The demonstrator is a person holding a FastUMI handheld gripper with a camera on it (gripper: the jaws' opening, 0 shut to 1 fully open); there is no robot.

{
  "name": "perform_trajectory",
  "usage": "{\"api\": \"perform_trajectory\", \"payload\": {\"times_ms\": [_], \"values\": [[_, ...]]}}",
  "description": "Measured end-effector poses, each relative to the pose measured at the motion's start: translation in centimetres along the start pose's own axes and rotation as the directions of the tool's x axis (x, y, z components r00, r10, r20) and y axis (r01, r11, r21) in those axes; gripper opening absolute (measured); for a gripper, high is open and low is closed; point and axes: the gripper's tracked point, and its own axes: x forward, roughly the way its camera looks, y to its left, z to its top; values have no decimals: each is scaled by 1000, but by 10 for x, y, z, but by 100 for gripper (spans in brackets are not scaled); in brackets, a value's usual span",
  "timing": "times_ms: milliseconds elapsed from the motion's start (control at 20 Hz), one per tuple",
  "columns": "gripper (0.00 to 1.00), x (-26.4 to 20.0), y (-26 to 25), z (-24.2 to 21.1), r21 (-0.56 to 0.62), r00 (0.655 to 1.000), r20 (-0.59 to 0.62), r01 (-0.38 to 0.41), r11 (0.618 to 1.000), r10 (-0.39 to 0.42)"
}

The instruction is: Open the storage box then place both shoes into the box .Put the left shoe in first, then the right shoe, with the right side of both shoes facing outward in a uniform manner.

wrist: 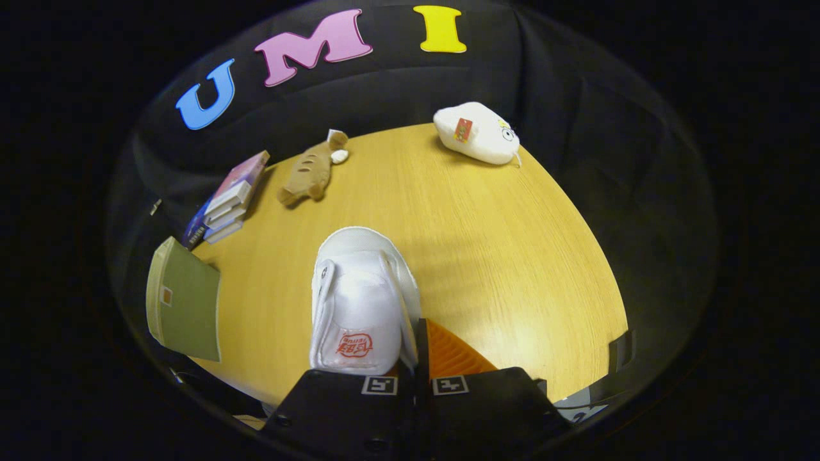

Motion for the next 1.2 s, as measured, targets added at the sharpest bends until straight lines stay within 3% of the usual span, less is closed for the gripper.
{"api": "perform_trajectory", "payload": {"times_ms": [300,550,800,1000,1200], "values": [[5,-65,155,51,14,982,54,-181,983,180],[5,-92,292,58,13,955,24,-294,956,294],[5,-70,399,28,-11,955,-49,-294,956,293],[5,-43,445,-7,-81,968,-100,-237,968,229],[5,-10,455,-36,-95,982,-137,-141,985,127]]}}
